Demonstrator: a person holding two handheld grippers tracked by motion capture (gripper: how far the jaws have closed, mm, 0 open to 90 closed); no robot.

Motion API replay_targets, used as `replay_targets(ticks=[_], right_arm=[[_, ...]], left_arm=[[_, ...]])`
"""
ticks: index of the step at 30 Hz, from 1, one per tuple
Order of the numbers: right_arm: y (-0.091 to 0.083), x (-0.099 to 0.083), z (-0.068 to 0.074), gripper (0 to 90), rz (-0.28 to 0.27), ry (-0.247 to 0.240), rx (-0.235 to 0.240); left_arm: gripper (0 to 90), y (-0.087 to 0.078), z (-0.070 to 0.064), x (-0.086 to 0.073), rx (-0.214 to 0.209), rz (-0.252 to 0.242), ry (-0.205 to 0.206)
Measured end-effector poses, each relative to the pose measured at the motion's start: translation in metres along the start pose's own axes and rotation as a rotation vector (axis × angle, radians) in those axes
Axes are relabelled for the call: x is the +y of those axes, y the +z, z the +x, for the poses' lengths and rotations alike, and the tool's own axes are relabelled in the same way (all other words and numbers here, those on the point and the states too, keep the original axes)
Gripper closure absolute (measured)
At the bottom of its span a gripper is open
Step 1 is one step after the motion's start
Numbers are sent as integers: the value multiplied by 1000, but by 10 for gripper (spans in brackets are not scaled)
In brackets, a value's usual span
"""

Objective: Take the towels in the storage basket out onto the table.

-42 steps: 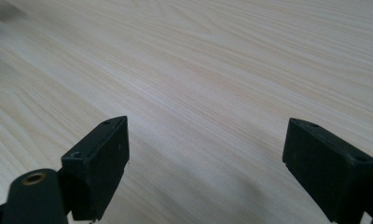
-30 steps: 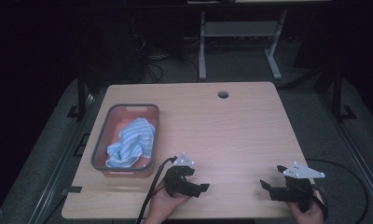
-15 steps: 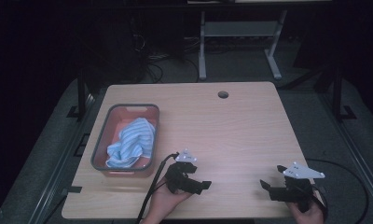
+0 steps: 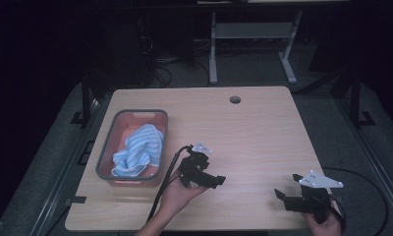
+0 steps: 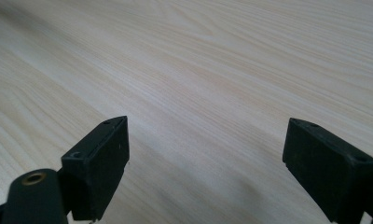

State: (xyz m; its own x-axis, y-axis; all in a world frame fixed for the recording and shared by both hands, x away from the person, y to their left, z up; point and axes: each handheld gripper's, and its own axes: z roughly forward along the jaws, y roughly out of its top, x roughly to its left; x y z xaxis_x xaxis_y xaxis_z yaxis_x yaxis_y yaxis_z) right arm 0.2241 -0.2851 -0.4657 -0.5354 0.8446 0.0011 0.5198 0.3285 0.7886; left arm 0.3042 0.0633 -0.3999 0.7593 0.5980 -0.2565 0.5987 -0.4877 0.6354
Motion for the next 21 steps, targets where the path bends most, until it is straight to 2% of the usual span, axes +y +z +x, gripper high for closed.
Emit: replay_targets(ticks=[1, 2, 5, 6, 7, 8, 9, 10, 12, 17, 21], right_arm=[[0, 0, 0, 141, 0, 0, 0], [0, 0, -1, 141, -2, 2, 0], [-1, 0, -2, 141, -2, 2, -1], [-1, -1, -3, 141, -3, 4, -1], [-1, -1, -3, 141, -3, 4, -1], [-1, -1, -3, 141, -5, 9, -1], [-1, -1, -3, 141, -5, 9, -1], [-2, -1, -3, 141, -5, 10, -2], [-2, -1, -4, 141, -6, 10, -2], [-2, -1, -4, 141, -4, 8, -3], [-2, -1, -6, 141, -6, 11, -2]], left_arm=[[189, 0, 0, 0, 0, 0, 0], [189, -3, 1, 9, 8, 0, -1], [189, -7, 3, 17, 21, 4, 8], [189, -11, 6, 26, 30, 10, 7], [189, -11, 6, 26, 30, 10, 7], [187, -15, 11, 33, 26, 13, 7], [186, -15, 11, 33, 26, 13, 7], [186, -19, 15, 41, 37, 14, 2], [186, -23, 19, 47, 30, 7, -8], [187, -32, 27, 56, 32, 10, -20], [189, -42, 35, 62, 57, 13, -32]])
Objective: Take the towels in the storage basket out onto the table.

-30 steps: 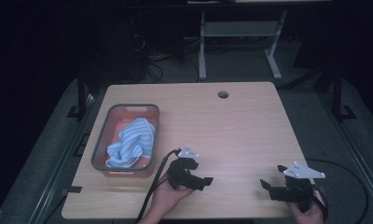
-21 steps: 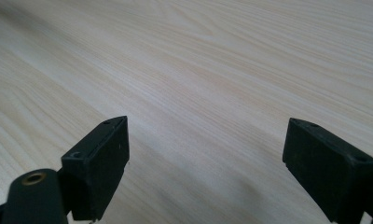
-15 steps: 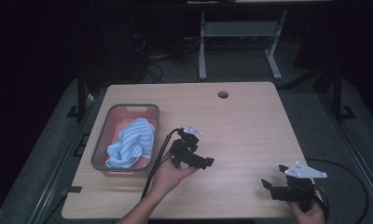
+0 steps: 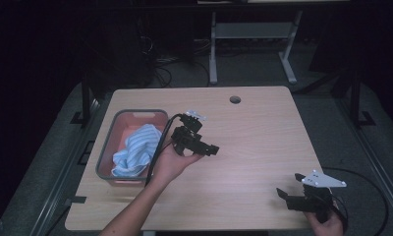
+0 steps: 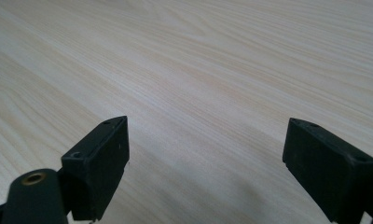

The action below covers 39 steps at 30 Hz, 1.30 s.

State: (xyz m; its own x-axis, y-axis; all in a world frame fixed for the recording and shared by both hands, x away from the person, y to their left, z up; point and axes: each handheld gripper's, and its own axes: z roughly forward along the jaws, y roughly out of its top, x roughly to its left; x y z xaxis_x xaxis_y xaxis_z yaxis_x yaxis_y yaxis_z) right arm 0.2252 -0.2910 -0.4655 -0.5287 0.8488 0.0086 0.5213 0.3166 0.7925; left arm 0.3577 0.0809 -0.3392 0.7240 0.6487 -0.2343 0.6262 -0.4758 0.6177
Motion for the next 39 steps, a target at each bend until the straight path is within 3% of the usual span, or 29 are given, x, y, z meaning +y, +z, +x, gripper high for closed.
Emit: replay_targets(ticks=[8, 11, 22, 29, 39], right_arm=[[-1, 0, -1, 141, -1, 2, -4], [-1, 0, 0, 141, -4, 4, -6], [-1, 1, 1, 141, 1, 0, -5], [-2, 0, -1, 141, -3, 4, -8], [-1, 0, 0, 141, -3, 4, -9]], left_arm=[[191, -21, 20, 0, 54, 2, -13], [192, -31, 32, -3, 84, 7, -37], [198, -53, 52, -9, 122, -16, -76], [199, -69, 75, -22, 154, -26, -142], [206, -84, 98, -42, 202, -33, -197]])
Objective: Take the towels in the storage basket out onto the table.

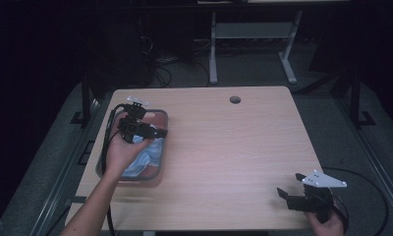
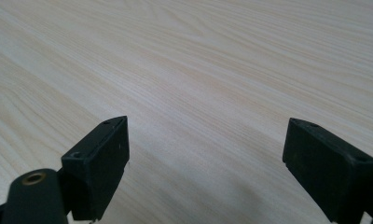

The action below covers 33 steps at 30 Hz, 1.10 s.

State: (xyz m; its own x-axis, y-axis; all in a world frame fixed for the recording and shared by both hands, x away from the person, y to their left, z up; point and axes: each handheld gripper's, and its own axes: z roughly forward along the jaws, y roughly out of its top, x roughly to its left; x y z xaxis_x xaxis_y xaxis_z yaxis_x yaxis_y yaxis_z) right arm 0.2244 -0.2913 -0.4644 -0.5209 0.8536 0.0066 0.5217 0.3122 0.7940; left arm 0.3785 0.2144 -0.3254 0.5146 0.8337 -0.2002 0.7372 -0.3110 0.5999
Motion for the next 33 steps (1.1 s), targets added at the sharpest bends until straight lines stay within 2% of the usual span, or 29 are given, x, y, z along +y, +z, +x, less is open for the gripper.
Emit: replay_targets(ticks=[2, 8, 14, 21, 24, 33], right_arm=[[0, 0, 0, 141, 0, 0, -1], [0, 0, -1, 141, 0, -1, 1], [-1, 0, 0, 141, -4, -3, 3], [-1, 0, 0, 141, -4, -4, 3], [-2, 0, 0, 141, -9, 4, 8], [-3, 1, 0, 141, -14, 3, 14]], left_arm=[[206, -1, 3, -1, 4, 1, -1], [208, -4, 21, -15, 24, 8, -51], [208, -3, 34, -25, 44, 26, -80], [206, 0, 42, -34, 65, 36, -105], [205, 5, 47, -40, 71, 55, -120], [219, 12, 55, -47, 86, 87, -129]])
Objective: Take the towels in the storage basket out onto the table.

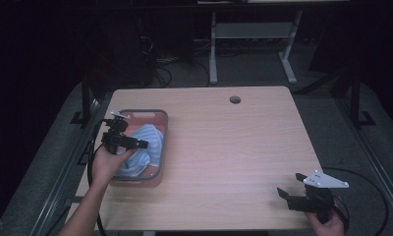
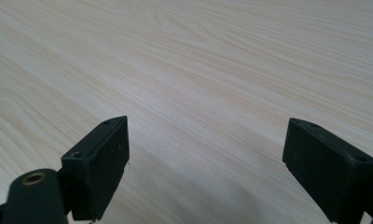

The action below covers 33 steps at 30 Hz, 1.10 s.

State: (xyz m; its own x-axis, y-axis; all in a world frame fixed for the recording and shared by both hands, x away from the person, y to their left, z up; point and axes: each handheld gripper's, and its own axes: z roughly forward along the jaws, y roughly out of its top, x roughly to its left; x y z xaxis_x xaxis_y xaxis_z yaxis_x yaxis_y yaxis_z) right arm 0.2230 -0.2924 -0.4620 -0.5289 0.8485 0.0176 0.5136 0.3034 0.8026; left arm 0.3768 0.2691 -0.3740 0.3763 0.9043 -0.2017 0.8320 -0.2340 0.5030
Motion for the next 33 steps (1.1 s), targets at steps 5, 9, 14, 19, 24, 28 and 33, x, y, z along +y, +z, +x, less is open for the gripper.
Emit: replay_targets(ticks=[5, 9, 14, 19, 24, 28, 33], right_arm=[[0, 0, 0, 141, -3, 3, 1], [0, 0, 0, 141, -3, 4, 2], [1, 0, 0, 141, -3, 7, 3], [2, 0, 0, 141, 1, 5, 6], [3, 1, 3, 141, 0, 4, 4], [3, 1, 3, 141, 0, 3, 5], [1, 0, 1, 141, -4, 2, 3]], left_arm=[[230, 4, 0, -1, 45, 36, -8], [243, 12, 1, -4, 59, 61, -13], [290, 18, 4, -7, 59, 93, -13], [325, 19, 5, -6, 56, 106, -7], [372, 25, 4, -7, 82, 152, 11], [419, 29, 4, -7, 103, 185, 25], [532, 32, 3, -8, 115, 209, 36]])
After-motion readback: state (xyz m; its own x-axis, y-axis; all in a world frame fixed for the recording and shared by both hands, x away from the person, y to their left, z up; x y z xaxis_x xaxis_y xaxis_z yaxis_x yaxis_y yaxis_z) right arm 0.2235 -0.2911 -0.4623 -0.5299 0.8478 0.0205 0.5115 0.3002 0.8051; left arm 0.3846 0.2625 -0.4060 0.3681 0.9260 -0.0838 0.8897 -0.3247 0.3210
